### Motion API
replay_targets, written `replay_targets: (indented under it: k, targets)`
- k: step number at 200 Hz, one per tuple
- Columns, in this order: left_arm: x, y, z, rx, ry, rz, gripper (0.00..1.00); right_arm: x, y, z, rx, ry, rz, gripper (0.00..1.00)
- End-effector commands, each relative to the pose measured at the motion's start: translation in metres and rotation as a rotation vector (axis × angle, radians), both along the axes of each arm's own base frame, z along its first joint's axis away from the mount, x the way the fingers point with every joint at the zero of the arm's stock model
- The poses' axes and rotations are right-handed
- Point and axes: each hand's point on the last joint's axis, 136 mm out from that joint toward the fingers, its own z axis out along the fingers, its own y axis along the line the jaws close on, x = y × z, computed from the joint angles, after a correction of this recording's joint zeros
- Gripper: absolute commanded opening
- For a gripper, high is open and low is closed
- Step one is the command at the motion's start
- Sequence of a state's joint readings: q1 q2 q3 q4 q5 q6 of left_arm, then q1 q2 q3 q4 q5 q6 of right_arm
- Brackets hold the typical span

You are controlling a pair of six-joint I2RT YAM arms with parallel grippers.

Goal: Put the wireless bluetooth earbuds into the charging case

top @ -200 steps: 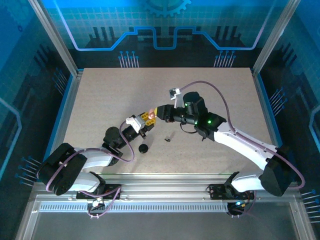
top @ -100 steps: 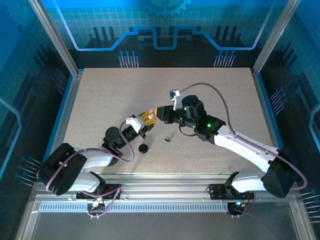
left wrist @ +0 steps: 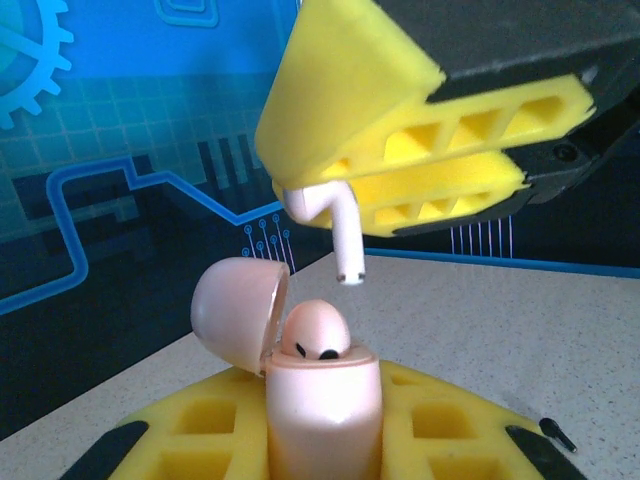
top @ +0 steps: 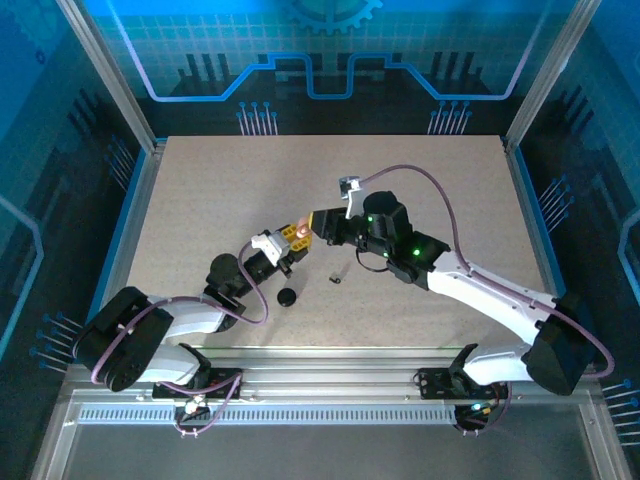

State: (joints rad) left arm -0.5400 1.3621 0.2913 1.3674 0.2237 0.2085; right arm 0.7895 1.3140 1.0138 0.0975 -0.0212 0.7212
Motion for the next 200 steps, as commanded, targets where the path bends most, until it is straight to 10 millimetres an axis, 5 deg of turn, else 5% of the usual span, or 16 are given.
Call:
replay_targets:
  k: [1,141,200]
  targets:
    - [-0.004,0.002,0.022,-0.053,-0.047,0.001,0.11,0.000,0.006,0.001,-0.001,-0.030,0.002,0.23]
    - [-0.006,0.003,0.028,-0.063,-0.061,0.004,0.11,-0.004,0.008,-0.015,-0.086,-0.043,-0.020,0.22]
    - [-0.006,0.004,0.027,-0.069,-0.052,0.006,0.11,-0.003,0.003,0.003,-0.046,-0.101,-0.049,0.22]
